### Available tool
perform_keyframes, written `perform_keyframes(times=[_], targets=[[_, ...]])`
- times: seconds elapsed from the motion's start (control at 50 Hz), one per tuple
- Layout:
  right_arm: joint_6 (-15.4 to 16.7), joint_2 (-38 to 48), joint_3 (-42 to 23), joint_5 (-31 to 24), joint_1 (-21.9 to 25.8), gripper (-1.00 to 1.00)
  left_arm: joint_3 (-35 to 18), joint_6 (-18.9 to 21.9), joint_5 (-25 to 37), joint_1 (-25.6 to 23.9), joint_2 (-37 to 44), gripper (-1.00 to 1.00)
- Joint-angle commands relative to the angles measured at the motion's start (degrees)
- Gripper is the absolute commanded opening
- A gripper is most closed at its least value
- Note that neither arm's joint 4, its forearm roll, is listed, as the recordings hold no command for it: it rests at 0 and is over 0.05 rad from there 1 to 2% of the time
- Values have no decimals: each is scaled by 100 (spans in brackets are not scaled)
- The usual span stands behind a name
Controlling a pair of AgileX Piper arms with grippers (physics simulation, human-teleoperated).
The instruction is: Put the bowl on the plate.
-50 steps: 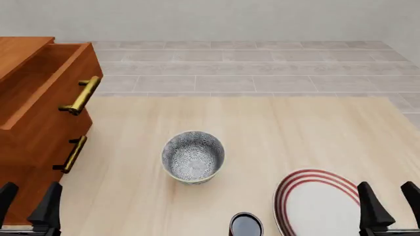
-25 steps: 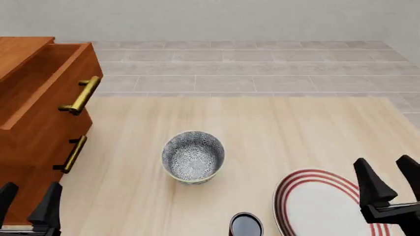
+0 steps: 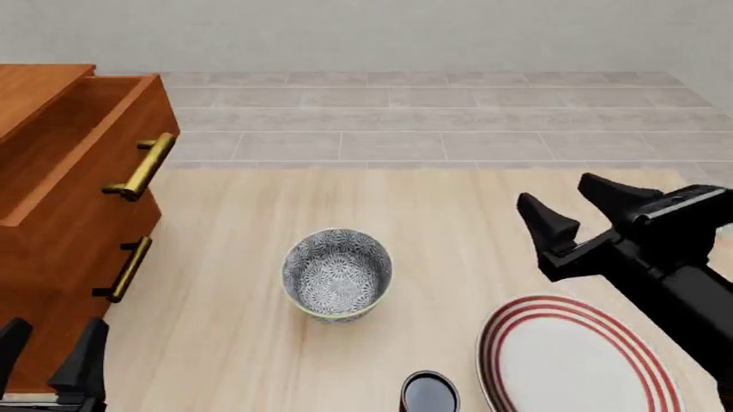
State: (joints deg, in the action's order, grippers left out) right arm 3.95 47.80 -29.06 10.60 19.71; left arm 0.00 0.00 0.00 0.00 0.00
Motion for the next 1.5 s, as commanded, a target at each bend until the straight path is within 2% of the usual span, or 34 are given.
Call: perform_keyframes(times=[0.02,0.06,0.08,0.22,0.3,0.36,0.5,0.52,0.56,0.6,0.64,0.7,0.8,0.88,0.94,1.14,1.18,1.2,1.24,1.5], targets=[[275,1254,-712,59,399,100,0,0,0,0,0,100],[269,1315,-813,24,406,100,0,0,0,0,0,100],[141,1491,-1007,-114,480,100,0,0,0,0,0,100],[99,2001,-1438,-401,733,100,0,0,0,0,0,100],[-217,2275,-1714,-607,878,100,0,0,0,0,0,100],[-107,2412,-1824,-636,937,100,0,0,0,0,0,100],[-168,2748,-1999,-737,1140,100,0,0,0,0,0,100],[-202,3144,-2176,-825,1258,100,0,0,0,0,0,100],[-262,3271,-2236,-880,1340,100,0,0,0,0,0,100],[-153,3407,-2296,-894,1342,100,0,0,0,0,0,100],[-356,3515,-2379,-996,1416,100,0,0,0,0,0,100],[-358,3605,-2453,-1076,1485,100,0,0,0,0,0,100],[-319,3814,-2675,-1241,1502,100,0,0,0,0,0,100],[-502,4030,-2845,-1441,1555,100,0,0,0,0,0,100],[-448,4123,-2920,-1503,1571,100,0,0,0,0,0,100],[-434,4829,-3438,-1934,1289,100,0,0,0,0,0,100],[-416,4901,-3481,-1966,1234,100,0,0,0,0,0,100],[-544,4932,-3464,-1964,1312,100,0,0,0,0,0,100],[-598,4989,-3503,-2003,1301,100,0,0,0,0,0,100],[-602,5230,-3583,-2034,1349,100,0,0,0,0,0,100]])
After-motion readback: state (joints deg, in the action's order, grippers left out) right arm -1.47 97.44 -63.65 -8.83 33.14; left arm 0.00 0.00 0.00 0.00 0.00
